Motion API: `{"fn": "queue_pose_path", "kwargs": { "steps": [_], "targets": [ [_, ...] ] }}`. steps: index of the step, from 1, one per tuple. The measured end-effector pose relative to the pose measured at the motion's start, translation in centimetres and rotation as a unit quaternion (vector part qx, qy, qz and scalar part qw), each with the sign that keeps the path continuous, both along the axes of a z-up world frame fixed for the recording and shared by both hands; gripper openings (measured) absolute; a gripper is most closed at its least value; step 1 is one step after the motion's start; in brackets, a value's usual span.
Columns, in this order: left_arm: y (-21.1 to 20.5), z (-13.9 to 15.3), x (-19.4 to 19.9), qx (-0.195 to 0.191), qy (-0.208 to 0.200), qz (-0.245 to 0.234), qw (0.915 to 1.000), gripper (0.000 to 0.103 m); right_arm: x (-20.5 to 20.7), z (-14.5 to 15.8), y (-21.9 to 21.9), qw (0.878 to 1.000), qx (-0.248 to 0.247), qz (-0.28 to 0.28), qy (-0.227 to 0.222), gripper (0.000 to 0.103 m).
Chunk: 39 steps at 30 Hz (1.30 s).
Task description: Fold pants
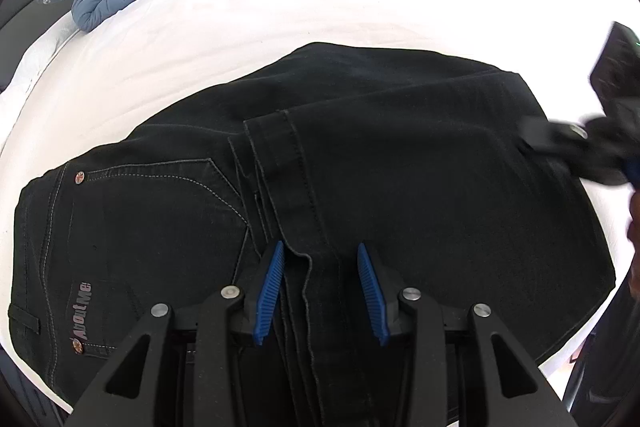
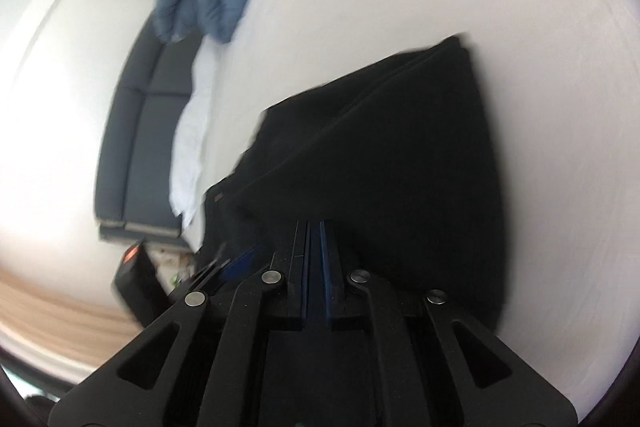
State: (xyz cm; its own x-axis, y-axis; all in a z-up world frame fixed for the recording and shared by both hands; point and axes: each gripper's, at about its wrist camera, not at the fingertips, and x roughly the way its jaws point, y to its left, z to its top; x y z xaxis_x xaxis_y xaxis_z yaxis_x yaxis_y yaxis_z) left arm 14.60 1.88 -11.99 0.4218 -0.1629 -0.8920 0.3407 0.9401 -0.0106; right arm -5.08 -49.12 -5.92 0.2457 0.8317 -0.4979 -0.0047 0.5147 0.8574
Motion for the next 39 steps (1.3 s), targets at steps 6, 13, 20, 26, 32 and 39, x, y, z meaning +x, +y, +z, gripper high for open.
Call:
{"fn": "queue_pose_path", "kwargs": {
  "steps": [6, 13, 20, 26, 32, 39],
  "targets": [
    [0.9, 0.1, -0.4, -0.016, -0.015, 0.004, 0.9998, 0.044, -3.1, -1.3, 3.5, 0.998, -0.062, 0.0, -0.016, 0.02],
    [7.1, 3.5, -2.7, -0.095, -0.034, 0.08, 0.9917, 0.079, -3.7, 4.3, 6.0, 0.995, -0.083, -0.024, -0.057, 0.1],
    [19.6, 4.3, -6.0, -0.229, -0.02, 0.235, 0.9445, 0.088, -2.9, 4.6, 11.6, 0.998, -0.02, 0.034, -0.041, 0.098],
    [27.2, 2.8, -7.2, -0.288, -0.01, 0.344, 0.8938, 0.088, -1.3, 3.2, 16.8, 0.998, 0.02, 0.048, -0.019, 0.098],
    [29.5, 0.7, -7.2, -0.326, 0.016, 0.385, 0.863, 0.088, 1.8, -0.6, 19.5, 0.998, -0.015, 0.04, 0.05, 0.09],
    [31.4, -1.0, -7.7, -0.377, 0.028, 0.416, 0.827, 0.088, 2.4, 1.9, 22.4, 0.996, -0.018, 0.071, 0.041, 0.09]
  ]
}}
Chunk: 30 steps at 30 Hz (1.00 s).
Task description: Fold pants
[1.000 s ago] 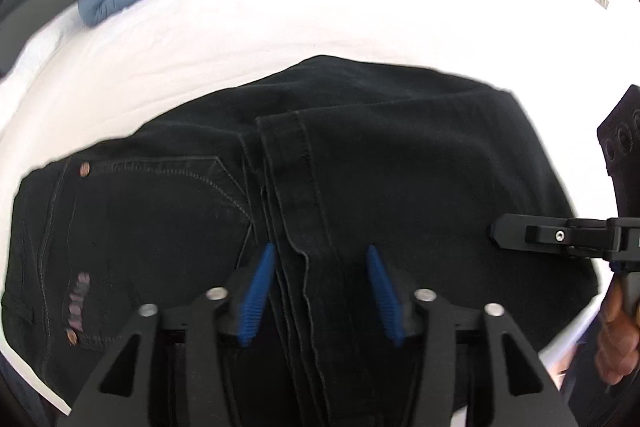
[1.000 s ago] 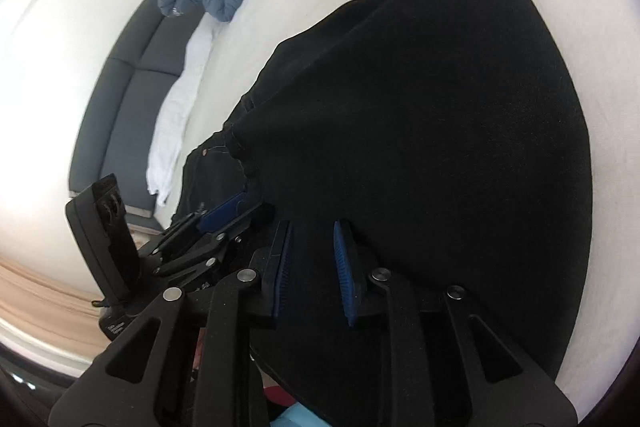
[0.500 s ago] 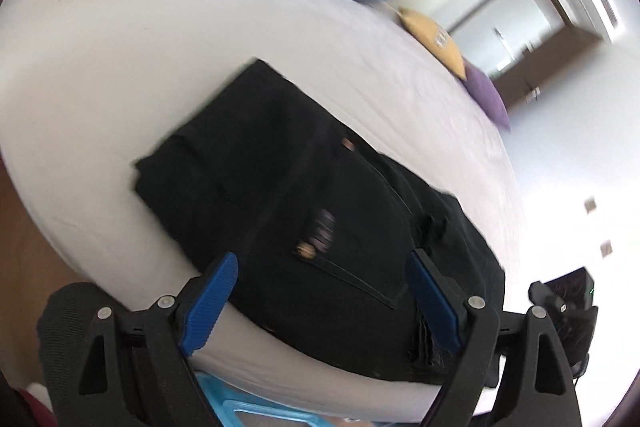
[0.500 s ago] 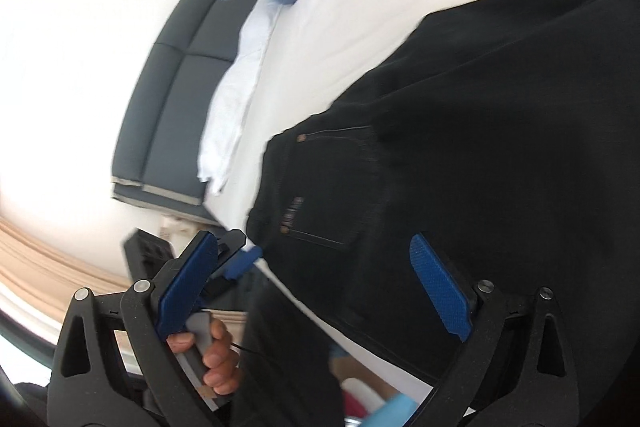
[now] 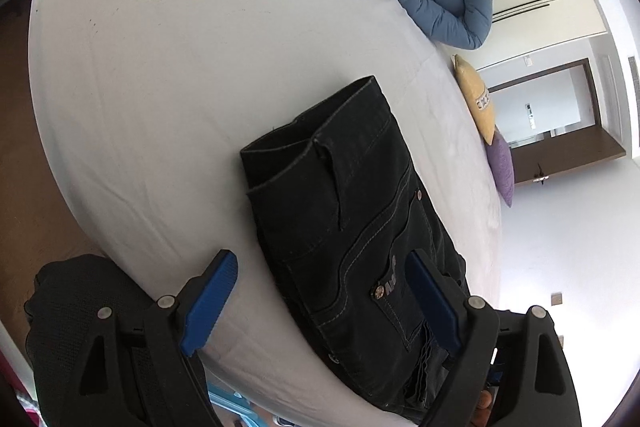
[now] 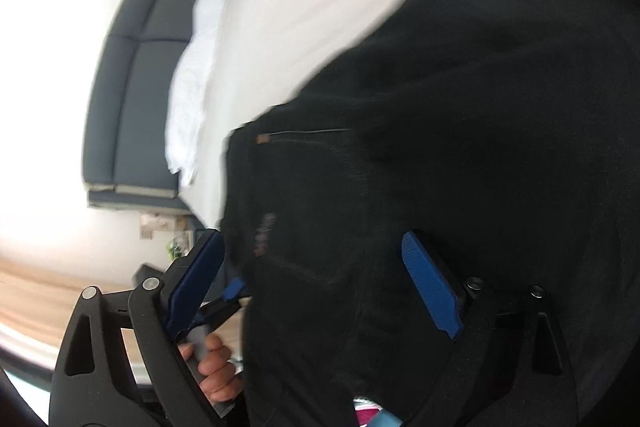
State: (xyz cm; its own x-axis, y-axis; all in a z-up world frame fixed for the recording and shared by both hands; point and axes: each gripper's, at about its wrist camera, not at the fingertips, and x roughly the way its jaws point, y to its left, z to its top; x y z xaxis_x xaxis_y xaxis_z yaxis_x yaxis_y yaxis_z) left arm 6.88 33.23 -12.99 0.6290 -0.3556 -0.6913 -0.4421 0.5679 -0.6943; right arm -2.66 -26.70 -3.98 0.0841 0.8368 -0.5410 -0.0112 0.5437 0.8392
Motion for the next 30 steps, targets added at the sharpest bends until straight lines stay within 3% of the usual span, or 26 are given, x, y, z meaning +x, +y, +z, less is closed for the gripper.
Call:
{"fn": "queue_pose_path", "kwargs": {
  "steps": [5, 11, 13, 15, 17, 23, 30],
  "targets": [
    [0.8, -1.4, 1.2, -0.036, -0.009, 0.022, 0.999, 0.088, 0.4, -1.8, 2.5, 0.999, -0.023, 0.01, 0.034, 0.09],
    [1.9, -2.0, 2.7, -0.077, -0.028, 0.03, 0.9962, 0.092, 0.4, -2.5, 3.2, 0.999, -0.003, -0.002, 0.047, 0.09],
    [2.3, -2.0, 2.6, -0.088, -0.029, 0.034, 0.9951, 0.081, 0.4, -2.5, 3.5, 0.999, -0.002, -0.006, 0.051, 0.09],
    [2.4, -2.3, 3.0, -0.097, -0.024, 0.027, 0.9946, 0.047, 0.4, -2.5, 3.1, 0.999, 0.001, -0.012, 0.052, 0.09],
    [2.5, -3.0, 3.4, -0.108, -0.012, 0.025, 0.9938, 0.027, 0.4, -2.1, 1.6, 0.999, 0.002, -0.019, 0.051, 0.09],
    [2.0, -2.2, 3.4, -0.093, -0.02, 0.029, 0.995, 0.018, 1.3, -3.0, 1.4, 0.997, -0.043, -0.011, 0.067, 0.09],
    [-0.9, 3.3, 3.9, -0.01, -0.073, -0.004, 0.9973, 0.015, 1.7, -3.8, 2.7, 0.995, -0.078, -0.012, 0.059, 0.09]
  ]
}}
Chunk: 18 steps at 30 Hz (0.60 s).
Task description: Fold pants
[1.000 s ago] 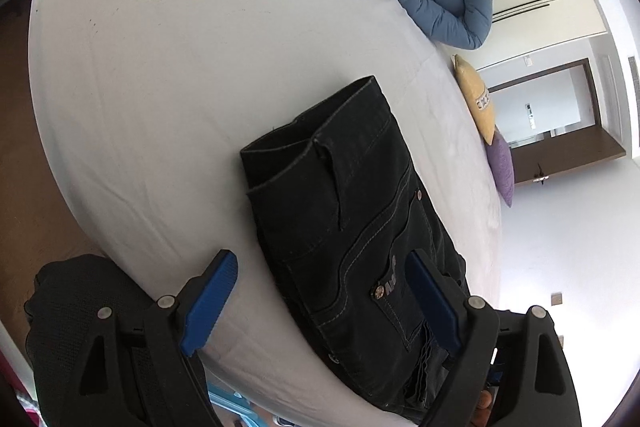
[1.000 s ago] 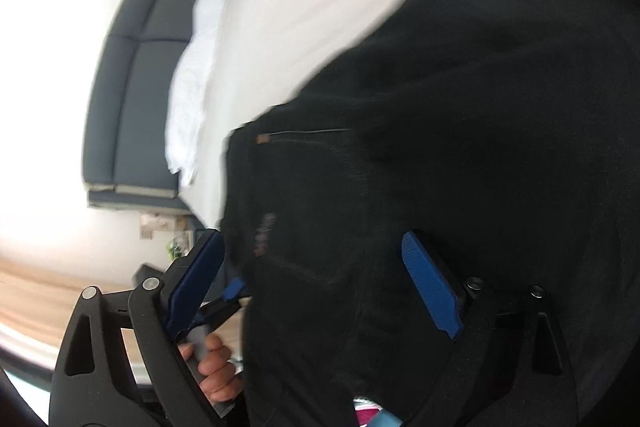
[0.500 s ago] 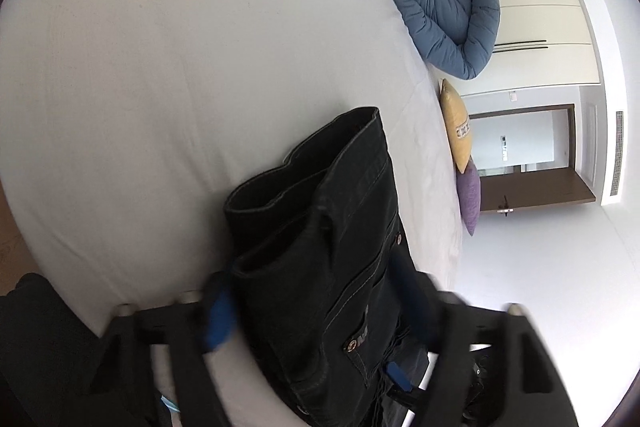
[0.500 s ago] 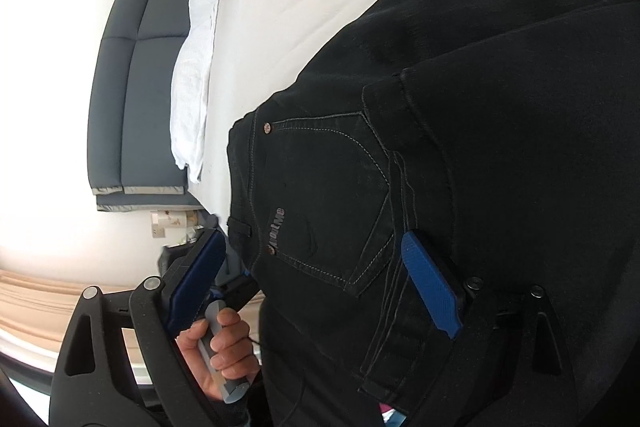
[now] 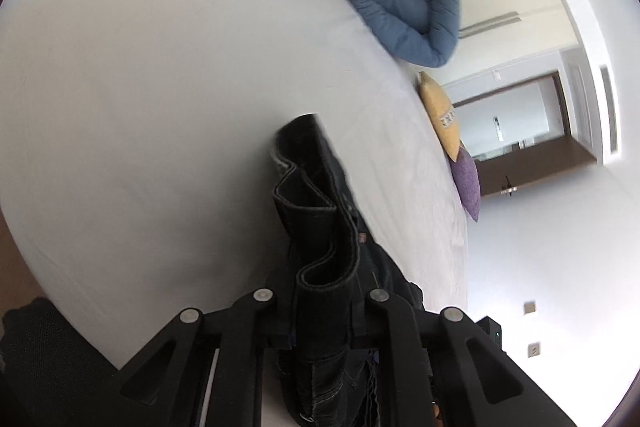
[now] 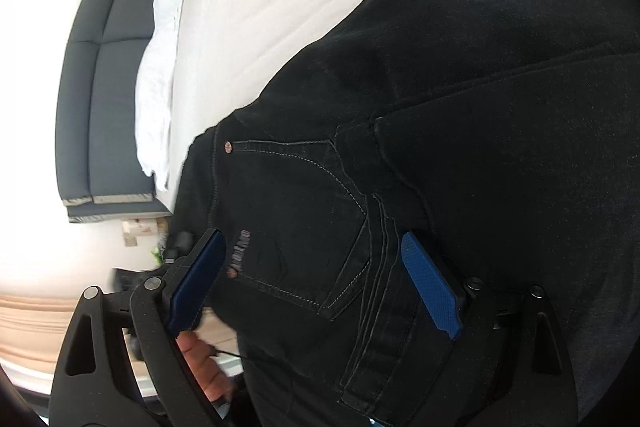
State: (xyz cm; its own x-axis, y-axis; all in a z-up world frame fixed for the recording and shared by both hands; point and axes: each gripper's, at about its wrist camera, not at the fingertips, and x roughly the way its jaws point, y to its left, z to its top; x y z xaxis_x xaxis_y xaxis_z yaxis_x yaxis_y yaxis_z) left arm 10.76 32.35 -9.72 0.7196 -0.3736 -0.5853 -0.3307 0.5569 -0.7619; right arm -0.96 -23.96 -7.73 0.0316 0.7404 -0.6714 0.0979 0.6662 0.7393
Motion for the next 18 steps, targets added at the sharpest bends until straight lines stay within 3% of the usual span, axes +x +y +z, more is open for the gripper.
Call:
{"fn": "queue_pose_path", "kwargs": {
  "steps": [5, 10, 14, 15, 18],
  "targets": [
    [-4.0, 4.1, 0.6, 0.068, -0.041, -0.046, 0.9958, 0.015, -0.2, 0.3, -0.3, 1.0, 0.022, -0.016, -0.009, 0.092],
    [-10.5, 7.3, 0.5, 0.149, -0.08, -0.117, 0.9787, 0.015, -0.6, 3.5, -3.5, 0.995, 0.066, -0.042, -0.056, 0.091],
    [-17.0, 7.9, -0.3, 0.225, -0.097, -0.185, 0.9516, 0.015, -0.6, 5.1, -6.1, 0.991, 0.104, -0.044, -0.071, 0.091],
    [-19.2, 7.8, -0.6, 0.254, -0.098, -0.208, 0.9394, 0.015, -0.7, 5.1, -6.9, 0.99, 0.118, -0.048, -0.068, 0.091],
    [-23.5, 6.6, -1.7, 0.303, -0.096, -0.255, 0.9134, 0.016, -1.4, 4.5, -9.1, 0.986, 0.14, -0.06, -0.062, 0.091]
  ]
}}
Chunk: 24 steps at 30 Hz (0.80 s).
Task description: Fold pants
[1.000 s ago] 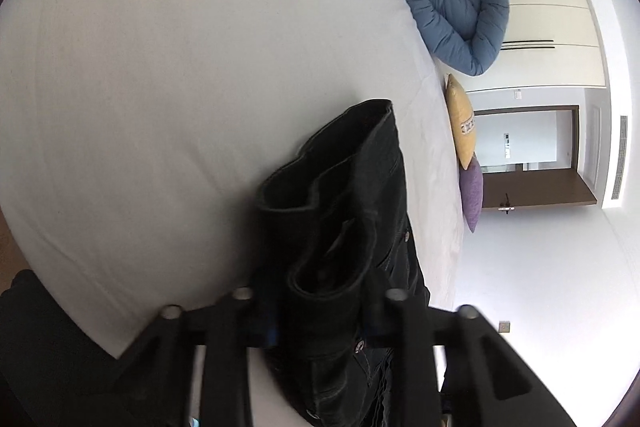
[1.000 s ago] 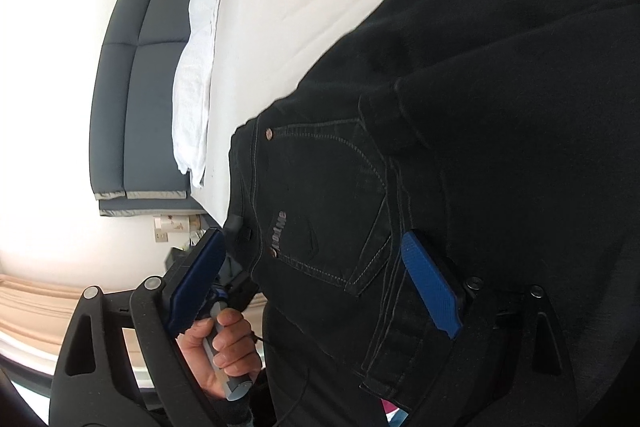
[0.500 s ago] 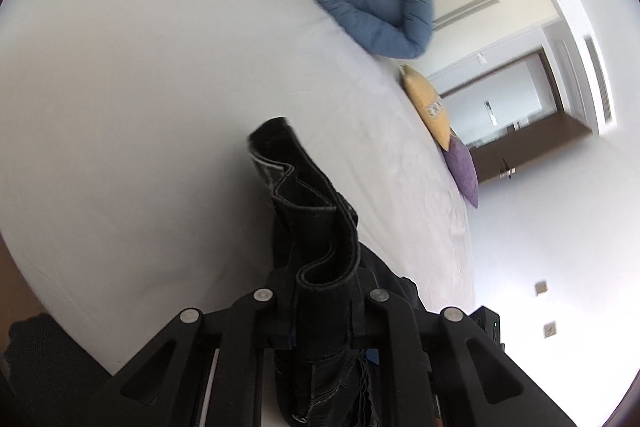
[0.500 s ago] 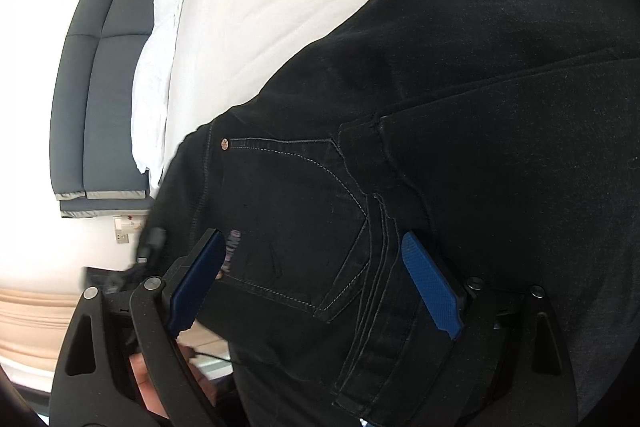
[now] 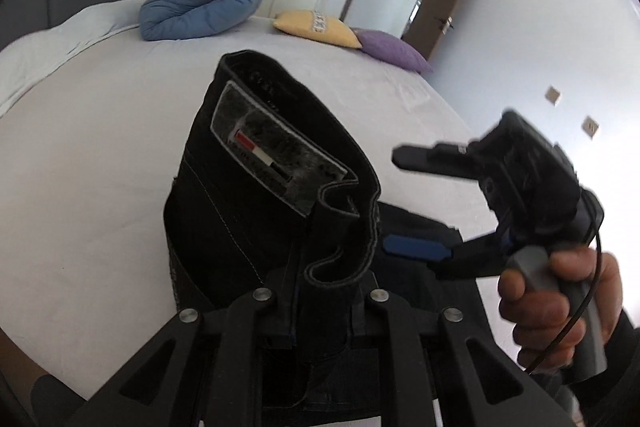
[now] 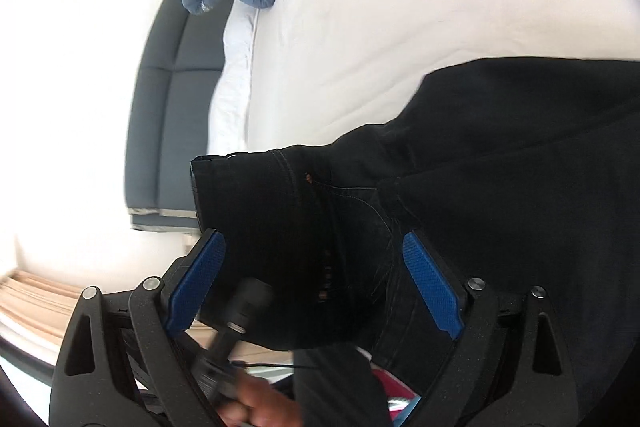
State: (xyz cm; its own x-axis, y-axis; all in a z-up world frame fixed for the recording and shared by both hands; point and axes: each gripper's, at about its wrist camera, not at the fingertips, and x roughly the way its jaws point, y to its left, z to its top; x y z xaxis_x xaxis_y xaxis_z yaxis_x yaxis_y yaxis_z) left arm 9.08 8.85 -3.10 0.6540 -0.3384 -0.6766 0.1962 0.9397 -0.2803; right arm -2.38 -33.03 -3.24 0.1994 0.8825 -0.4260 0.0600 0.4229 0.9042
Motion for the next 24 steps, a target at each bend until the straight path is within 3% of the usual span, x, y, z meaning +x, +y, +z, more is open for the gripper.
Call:
{"fn": "queue_pose_path", "kwargs": {
  "steps": [4, 8, 11, 12, 13, 14, 15, 19, 24],
  "targets": [
    [-4.8, -2.1, -1.1, 0.069, 0.015, -0.044, 0.9965, 0.016, -1.9, -1.0, -2.8, 1.0, -0.014, -0.025, -0.005, 0.091],
    [-8.2, -4.0, -1.9, 0.128, 0.021, -0.081, 0.9882, 0.016, -2.7, -1.5, -4.7, 0.999, -0.03, -0.005, -0.012, 0.091],
    [-10.4, -4.9, -3.1, 0.166, 0.016, -0.11, 0.9798, 0.016, -2.9, -1.7, -5.0, 0.996, -0.089, 0.013, -0.028, 0.089],
    [-11.0, -5.1, -3.7, 0.175, 0.014, -0.121, 0.977, 0.016, -3.0, -2.0, -5.6, 0.994, -0.1, 0.016, -0.028, 0.073],
    [-11.6, -5.3, -4.0, 0.182, 0.013, -0.129, 0.9747, 0.016, -2.9, -2.4, -5.9, 0.993, -0.115, 0.021, -0.022, 0.05],
    [-12.3, -5.5, -4.5, 0.197, 0.006, -0.134, 0.9711, 0.016, -2.8, -2.8, -6.3, 0.99, -0.136, 0.02, -0.015, 0.041],
    [-12.6, -5.6, -4.7, 0.204, 0.005, -0.138, 0.9693, 0.017, -2.9, -3.2, -6.9, 0.988, -0.154, 0.019, -0.01, 0.023],
    [-14.1, -5.8, -4.8, 0.195, 0.008, -0.162, 0.9674, 0.017, -4.0, -3.4, -9.7, 0.986, -0.163, 0.002, -0.028, 0.014],
    [-17.1, -5.5, -5.2, 0.205, -0.007, -0.185, 0.9611, 0.017, -4.3, -2.2, -12.6, 0.985, -0.165, -0.011, -0.048, 0.013]
  ]
}}
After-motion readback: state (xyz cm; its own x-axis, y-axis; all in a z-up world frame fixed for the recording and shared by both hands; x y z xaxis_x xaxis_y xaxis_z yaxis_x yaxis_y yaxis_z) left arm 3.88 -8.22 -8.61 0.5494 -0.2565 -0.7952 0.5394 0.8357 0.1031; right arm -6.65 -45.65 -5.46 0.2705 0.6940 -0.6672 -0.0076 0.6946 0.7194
